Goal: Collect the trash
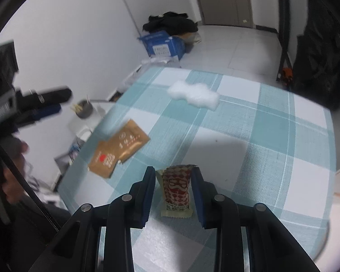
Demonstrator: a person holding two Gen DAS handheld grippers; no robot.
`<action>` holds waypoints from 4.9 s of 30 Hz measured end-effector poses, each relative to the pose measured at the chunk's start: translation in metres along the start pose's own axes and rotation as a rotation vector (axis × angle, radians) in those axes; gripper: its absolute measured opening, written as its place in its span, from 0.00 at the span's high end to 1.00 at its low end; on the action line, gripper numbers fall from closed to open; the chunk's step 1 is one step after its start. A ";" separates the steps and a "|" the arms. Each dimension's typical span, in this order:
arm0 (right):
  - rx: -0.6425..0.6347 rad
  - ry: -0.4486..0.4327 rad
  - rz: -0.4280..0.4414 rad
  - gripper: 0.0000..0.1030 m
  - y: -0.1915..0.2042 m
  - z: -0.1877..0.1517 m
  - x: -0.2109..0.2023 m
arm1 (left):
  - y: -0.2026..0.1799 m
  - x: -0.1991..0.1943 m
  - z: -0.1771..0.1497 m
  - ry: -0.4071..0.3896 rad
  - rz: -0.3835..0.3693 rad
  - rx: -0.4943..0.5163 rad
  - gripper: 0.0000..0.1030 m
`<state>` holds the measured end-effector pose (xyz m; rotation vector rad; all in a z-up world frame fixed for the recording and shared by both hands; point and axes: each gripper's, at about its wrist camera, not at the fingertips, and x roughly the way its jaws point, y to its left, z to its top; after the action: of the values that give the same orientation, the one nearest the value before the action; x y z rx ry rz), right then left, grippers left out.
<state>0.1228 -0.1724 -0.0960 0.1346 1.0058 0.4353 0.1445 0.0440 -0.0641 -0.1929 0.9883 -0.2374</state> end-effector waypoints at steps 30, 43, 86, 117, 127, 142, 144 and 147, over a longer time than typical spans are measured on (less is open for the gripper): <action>0.066 0.021 0.110 0.92 -0.037 -0.015 -0.012 | -0.094 0.133 0.045 0.344 0.081 0.331 0.03; 0.022 0.012 0.052 0.57 -0.030 -0.020 -0.011 | -0.086 0.146 0.043 0.393 0.150 0.330 0.06; -0.223 0.060 -0.233 0.70 0.001 -0.019 0.048 | -0.028 -0.030 0.034 -0.089 -0.068 0.178 0.16; -0.007 -0.008 -0.051 1.00 -0.013 -0.026 -0.012 | -0.040 -0.083 0.005 -0.144 -0.167 0.193 0.16; -0.069 0.014 0.036 0.92 -0.004 -0.032 -0.023 | -0.060 -0.092 -0.003 -0.142 -0.141 0.208 0.16; -0.276 0.140 -0.162 0.79 0.023 -0.045 0.039 | -0.038 -0.088 -0.010 -0.114 -0.102 0.142 0.16; -0.244 0.145 -0.143 0.84 0.019 -0.043 0.038 | -0.037 -0.088 -0.010 -0.111 -0.104 0.138 0.16; -0.184 0.149 -0.108 0.88 0.011 -0.040 0.035 | -0.036 -0.090 -0.012 -0.112 -0.106 0.138 0.16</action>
<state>0.1019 -0.1512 -0.1420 -0.1190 1.1083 0.4416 0.0834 0.0340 0.0113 -0.1312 0.8481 -0.3866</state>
